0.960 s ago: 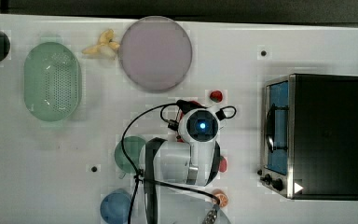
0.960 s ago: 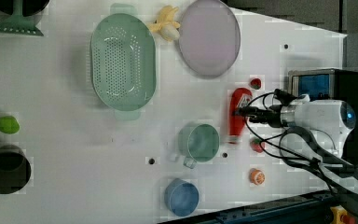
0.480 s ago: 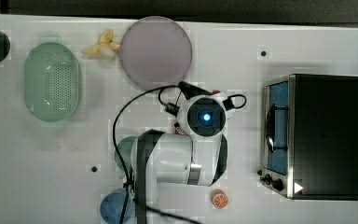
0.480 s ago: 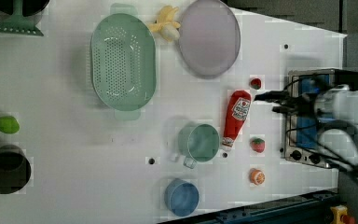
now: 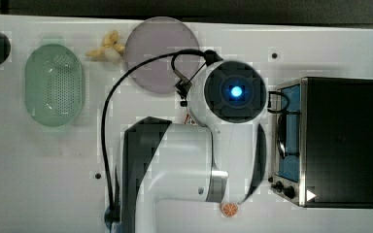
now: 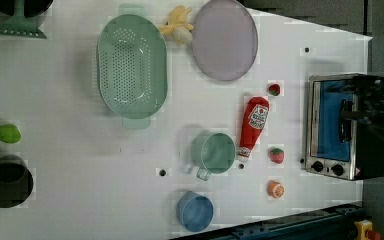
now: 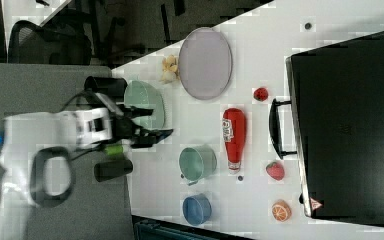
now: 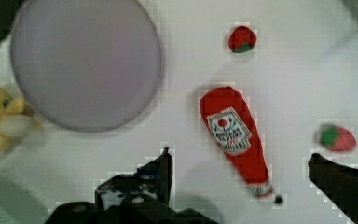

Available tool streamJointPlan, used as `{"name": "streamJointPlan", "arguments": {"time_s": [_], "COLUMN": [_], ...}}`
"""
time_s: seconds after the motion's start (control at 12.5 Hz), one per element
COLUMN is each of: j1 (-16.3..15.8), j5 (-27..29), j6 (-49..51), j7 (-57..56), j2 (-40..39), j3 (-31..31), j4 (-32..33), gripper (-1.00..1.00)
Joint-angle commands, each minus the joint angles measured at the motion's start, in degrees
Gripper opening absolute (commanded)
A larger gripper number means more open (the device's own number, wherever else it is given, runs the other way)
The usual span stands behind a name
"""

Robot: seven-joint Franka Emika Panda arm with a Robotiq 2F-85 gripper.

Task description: Pick ketchup from plate and place it on table.

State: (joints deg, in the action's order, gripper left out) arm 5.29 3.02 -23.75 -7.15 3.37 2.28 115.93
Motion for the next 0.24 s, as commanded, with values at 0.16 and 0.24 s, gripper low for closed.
{"name": "streamJointPlan", "arguments": {"time_s": [0.16,0.24], "j1": [-0.4,-0.3], "j5": [-0.3,-0.9], "j6": [11.4,12.6], "j7": [8.0,9.3], "j2": [2.5,2.5], "j3": [0.2,0.1], "j4": [-8.0,-9.6], "gripper": [1.0,1.0]}}
